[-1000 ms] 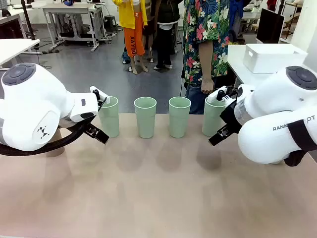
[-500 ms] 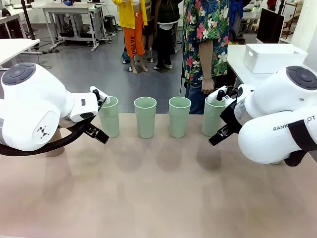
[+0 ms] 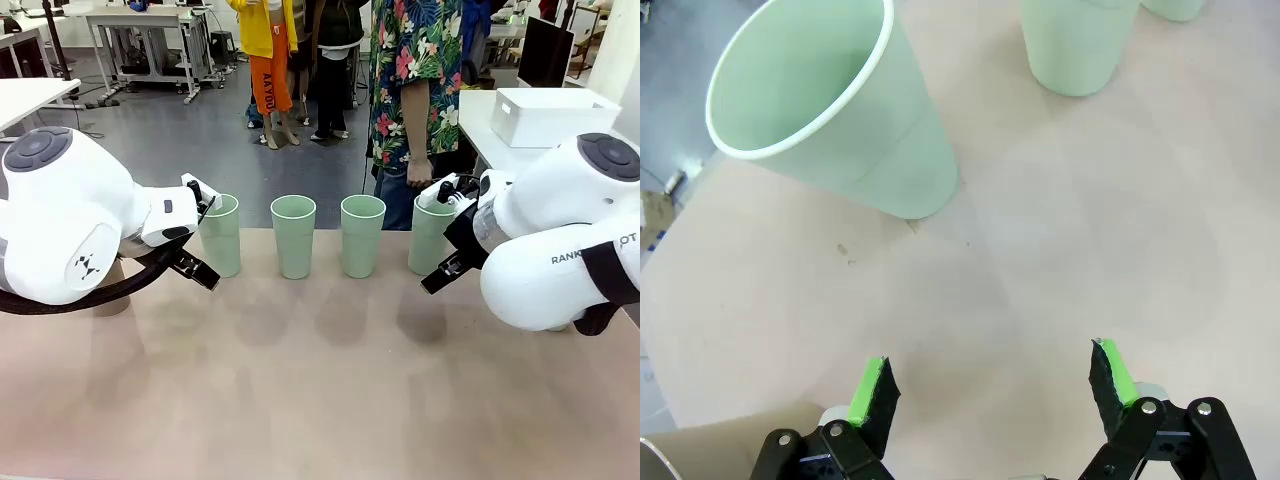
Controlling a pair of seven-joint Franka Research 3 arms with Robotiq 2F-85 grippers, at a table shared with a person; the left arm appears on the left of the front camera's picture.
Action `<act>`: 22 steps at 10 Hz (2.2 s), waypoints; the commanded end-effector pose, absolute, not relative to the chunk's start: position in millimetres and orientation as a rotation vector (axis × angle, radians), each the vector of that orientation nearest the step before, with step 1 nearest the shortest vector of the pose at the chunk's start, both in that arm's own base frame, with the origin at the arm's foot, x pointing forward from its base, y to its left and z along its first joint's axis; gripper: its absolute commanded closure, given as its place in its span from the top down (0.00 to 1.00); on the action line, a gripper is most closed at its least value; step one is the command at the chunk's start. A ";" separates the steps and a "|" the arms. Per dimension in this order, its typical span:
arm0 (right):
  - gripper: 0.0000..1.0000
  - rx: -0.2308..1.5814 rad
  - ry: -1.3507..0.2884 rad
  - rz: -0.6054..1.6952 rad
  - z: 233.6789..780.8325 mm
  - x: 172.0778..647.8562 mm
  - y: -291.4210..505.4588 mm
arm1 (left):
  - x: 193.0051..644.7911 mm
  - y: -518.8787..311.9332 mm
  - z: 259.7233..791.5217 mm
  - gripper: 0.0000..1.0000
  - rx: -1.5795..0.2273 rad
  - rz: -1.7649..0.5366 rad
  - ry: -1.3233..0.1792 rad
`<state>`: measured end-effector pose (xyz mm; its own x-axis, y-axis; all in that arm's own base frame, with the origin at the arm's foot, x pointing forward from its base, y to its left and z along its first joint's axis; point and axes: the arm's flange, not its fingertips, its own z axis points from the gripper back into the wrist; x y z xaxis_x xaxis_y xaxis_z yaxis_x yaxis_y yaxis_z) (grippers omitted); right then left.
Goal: Stack the cups and store them in the basket.
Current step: Pick up two Reusable plastic cups , one in each hand.
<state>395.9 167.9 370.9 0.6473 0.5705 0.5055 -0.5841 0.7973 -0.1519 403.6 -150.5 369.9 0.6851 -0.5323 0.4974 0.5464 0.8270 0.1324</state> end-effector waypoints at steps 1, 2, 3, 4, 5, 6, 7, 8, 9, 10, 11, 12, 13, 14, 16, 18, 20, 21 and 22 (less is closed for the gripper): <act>1.00 0.016 -0.572 0.620 390.3 403.9 166.6 | 402.2 -145.4 389.8 1.00 -0.045 -0.612 -0.582; 1.00 0.018 -0.597 0.593 413.1 407.3 163.9 | 399.3 -144.1 411.7 1.00 -0.086 -0.614 -0.597; 1.00 0.006 -0.611 0.535 437.5 409.3 158.9 | 400.2 -139.6 432.9 1.00 -0.074 -0.607 -0.584; 1.00 0.033 -0.618 0.535 457.3 410.4 154.8 | 395.6 -135.4 453.9 1.00 -0.081 -0.623 -0.577; 1.00 0.058 -0.625 0.550 478.9 412.8 146.5 | 394.3 -128.4 478.6 1.00 -0.128 -0.666 -0.567; 1.00 0.102 -0.619 0.588 501.1 415.0 134.7 | 394.7 -117.1 502.4 1.00 -0.158 -0.703 -0.566; 1.00 0.143 -0.609 0.657 523.4 415.4 115.7 | 397.8 -98.4 524.5 1.00 -0.182 -0.748 -0.560; 1.00 0.161 -0.617 0.707 539.4 414.7 94.7 | 401.0 -79.2 538.6 1.00 -0.221 -0.807 -0.557; 1.00 0.181 -0.629 0.766 550.8 414.7 69.7 | 403.7 -55.1 546.6 1.00 -0.278 -0.862 -0.556; 1.00 0.203 -0.648 0.804 559.7 415.7 39.8 | 407.6 -28.8 552.7 1.00 -0.345 -0.905 -0.578; 1.00 0.224 -0.680 0.853 563.8 415.1 1.8 | 409.1 3.1 555.9 1.00 -0.408 -0.969 -0.598; 1.00 0.259 -0.709 0.894 562.7 415.1 -28.4 | 408.6 34.2 553.3 1.00 -0.470 -1.031 -0.619; 1.00 0.301 -0.744 0.903 560.1 411.7 -56.4 | 408.6 62.6 549.3 1.00 -0.525 -1.094 -0.644; 1.00 0.351 -0.779 0.942 556.5 406.9 -79.7 | 408.3 88.5 545.0 1.00 -0.580 -1.133 -0.681; 1.00 0.416 -0.848 0.973 546.4 391.2 -126.4 | 400.2 127.4 536.1 1.00 -0.620 -1.168 -0.789; 1.00 0.459 -0.919 0.952 537.2 379.0 -163.5 | 391.5 152.9 532.4 1.00 -0.639 -1.142 -0.877; 1.00 0.498 -1.003 0.933 530.7 369.7 -185.8 | 377.9 153.8 513.3 1.00 -0.675 -1.069 -0.921; 1.00 0.496 -1.038 0.921 530.6 367.5 -194.1 | 376.4 148.7 504.8 1.00 -0.682 -1.044 -0.941; 1.00 0.501 -1.054 0.918 530.7 368.5 -191.4 | 367.5 140.5 501.9 1.00 -0.689 -1.029 -0.959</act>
